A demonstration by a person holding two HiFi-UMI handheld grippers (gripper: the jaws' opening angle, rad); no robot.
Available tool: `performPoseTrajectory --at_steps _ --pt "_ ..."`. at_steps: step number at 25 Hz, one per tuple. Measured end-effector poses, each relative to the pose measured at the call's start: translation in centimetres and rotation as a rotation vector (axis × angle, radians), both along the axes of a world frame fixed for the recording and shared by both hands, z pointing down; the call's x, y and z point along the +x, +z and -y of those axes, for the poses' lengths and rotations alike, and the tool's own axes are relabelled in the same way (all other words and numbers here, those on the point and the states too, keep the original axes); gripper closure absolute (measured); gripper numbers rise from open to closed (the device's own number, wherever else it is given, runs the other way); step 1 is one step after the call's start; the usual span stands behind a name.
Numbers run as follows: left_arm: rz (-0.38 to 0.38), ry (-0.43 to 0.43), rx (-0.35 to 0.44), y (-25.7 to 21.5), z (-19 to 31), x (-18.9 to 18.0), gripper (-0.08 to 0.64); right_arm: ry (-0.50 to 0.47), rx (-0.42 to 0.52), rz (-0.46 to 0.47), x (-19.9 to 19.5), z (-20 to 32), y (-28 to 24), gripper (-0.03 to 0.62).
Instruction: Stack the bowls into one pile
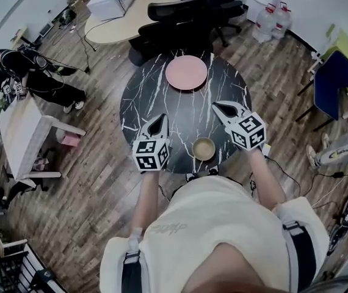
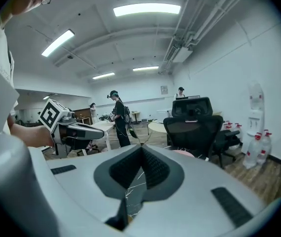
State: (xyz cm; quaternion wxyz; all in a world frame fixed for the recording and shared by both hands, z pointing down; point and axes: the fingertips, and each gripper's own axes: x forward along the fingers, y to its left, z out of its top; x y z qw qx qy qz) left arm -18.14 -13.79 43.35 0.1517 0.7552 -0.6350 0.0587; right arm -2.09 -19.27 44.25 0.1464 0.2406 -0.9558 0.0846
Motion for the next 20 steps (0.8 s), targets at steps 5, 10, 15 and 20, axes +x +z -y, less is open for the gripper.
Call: performPoseTrajectory --at_steps 5,10,15,20 --pt "0.024 0.016 0.065 -3.1 1.1 0.4 0.541 0.011 0.083 0.028 -0.6 0.4 -3.2 0.586" --pt "0.035 0.021 0.125 -5.9 1.5 0.2 0.541 0.044 0.127 0.076 0.0 0.9 -5.8 0.586" --pt "0.047 0.023 0.163 -8.0 1.9 -0.5 0.540 0.050 0.156 0.106 0.5 1.1 -8.4 0.586" --pt "0.049 0.015 0.188 -9.1 2.3 -1.2 0.540 0.059 0.202 0.135 0.7 1.3 -10.9 0.585"
